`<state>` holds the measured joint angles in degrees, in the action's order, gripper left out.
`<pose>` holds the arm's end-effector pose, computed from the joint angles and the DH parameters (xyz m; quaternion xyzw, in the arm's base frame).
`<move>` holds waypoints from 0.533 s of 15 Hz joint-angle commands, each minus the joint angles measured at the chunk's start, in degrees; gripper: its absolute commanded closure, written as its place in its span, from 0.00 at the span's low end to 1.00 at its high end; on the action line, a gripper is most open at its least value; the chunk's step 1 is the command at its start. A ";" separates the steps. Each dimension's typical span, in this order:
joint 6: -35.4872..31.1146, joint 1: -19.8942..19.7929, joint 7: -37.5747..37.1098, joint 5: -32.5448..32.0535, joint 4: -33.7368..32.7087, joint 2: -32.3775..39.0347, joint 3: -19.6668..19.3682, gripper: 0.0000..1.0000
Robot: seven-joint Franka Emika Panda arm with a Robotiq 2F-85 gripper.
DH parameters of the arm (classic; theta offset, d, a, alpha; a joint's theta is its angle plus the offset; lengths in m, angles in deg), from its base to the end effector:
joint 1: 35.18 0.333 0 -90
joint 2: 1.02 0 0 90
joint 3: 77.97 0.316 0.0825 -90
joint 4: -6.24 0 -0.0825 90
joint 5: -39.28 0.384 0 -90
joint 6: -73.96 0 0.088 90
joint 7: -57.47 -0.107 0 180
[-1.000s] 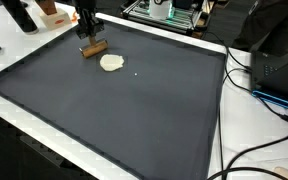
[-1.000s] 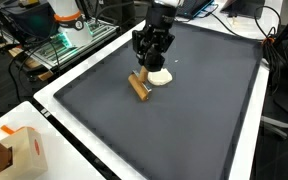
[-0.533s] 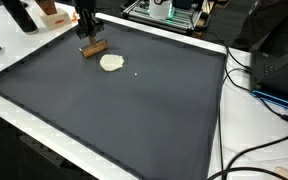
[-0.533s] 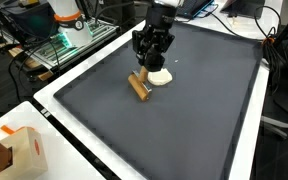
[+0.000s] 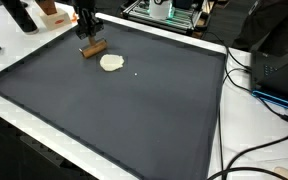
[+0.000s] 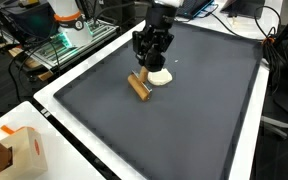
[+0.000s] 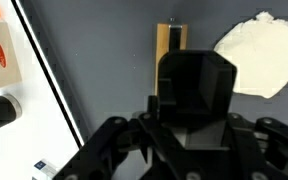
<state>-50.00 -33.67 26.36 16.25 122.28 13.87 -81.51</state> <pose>0.5807 -0.0352 0.3140 0.9709 -0.1617 -0.0164 0.1761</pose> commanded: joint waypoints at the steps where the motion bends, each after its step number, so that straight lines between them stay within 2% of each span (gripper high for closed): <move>1: -2.22 -0.32 4.40 2.01 1.37 -0.85 -0.41 0.76; 8: -3.77 -1.02 13.07 5.51 2.04 -2.54 0.12 0.76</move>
<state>-51.53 -33.98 34.62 19.50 122.29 13.35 -81.54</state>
